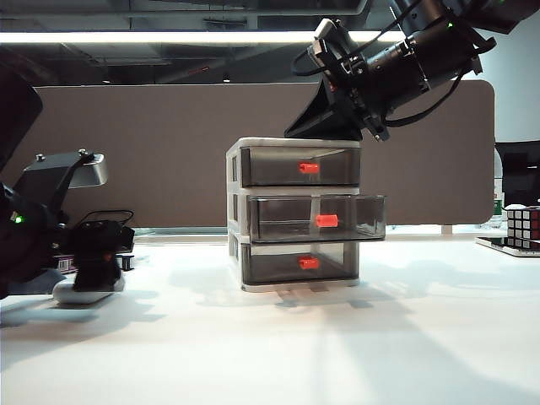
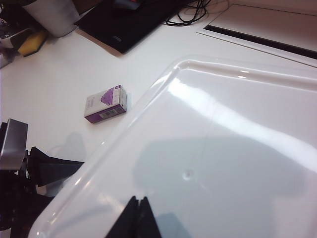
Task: Open the second layer of the drawer on the table, pick up the earphone case on the table and put it in, and finally close the drawer.
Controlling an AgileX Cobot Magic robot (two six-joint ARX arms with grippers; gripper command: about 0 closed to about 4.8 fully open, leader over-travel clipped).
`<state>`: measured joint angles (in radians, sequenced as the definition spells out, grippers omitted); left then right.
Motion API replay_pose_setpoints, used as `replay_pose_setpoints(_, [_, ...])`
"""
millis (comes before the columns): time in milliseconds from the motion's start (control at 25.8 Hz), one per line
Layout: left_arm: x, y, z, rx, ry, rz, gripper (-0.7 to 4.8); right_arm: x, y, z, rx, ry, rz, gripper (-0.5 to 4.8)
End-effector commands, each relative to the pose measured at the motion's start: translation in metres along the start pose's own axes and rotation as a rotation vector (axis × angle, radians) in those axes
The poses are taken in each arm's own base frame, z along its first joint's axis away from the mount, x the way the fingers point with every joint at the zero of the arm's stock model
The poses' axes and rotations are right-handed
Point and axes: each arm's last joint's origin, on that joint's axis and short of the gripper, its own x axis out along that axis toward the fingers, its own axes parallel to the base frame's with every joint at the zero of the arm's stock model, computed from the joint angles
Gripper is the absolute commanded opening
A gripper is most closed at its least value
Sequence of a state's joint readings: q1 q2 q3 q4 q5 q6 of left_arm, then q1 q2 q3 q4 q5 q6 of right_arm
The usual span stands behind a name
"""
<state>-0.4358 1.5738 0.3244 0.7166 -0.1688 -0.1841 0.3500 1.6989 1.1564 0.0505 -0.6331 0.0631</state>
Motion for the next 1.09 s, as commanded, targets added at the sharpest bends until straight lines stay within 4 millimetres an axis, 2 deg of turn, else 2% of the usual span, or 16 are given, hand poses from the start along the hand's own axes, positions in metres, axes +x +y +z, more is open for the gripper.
replay_pose_setpoints(39, [0.0,0.001,-0.004,0.035,0.036,-0.002,3.29,0.005,-0.003,-0.018,0.084,0.098,-0.007,-0.05])
replay_pose_setpoints(155, [0.0,0.001,-0.004,0.036,0.036,-0.002,3.24,0.005,-0.003,-0.018,0.084,0.098,-0.007,-0.05])
replay_pose_setpoints(272, [0.0,0.0,-0.004,0.036,0.035,-0.01,1.87,0.005,-0.003,-0.018,0.084,0.098,-0.007,-0.05])
replay_pose_setpoints(349, [0.0,0.0,-0.004,0.036,0.034,-0.01,1.48,0.005,-0.003,-0.018,0.084,0.098,-0.007,-0.05])
replay_pose_setpoints(427, [0.0,0.0,-0.004,0.036,0.034,-0.01,1.4,0.005,-0.003,-0.018,0.084,0.098,-0.008,-0.05])
replay_pose_setpoints(543, [0.0,-0.001,-0.004,0.074,0.038,-0.044,0.59,0.005,-0.003,-0.018,0.084,0.098,-0.009,-0.05])
replay_pose_setpoints(932, [-0.003,-0.003,0.002,0.083,0.0,-0.087,0.51,0.005,-0.003,-0.018,0.084,0.098,-0.009,-0.05])
replay_pose_setpoints(1087, [-0.016,-0.013,0.012,0.126,-0.037,-0.108,0.49,0.005,-0.003,-0.018,0.085,0.098,-0.009,-0.05])
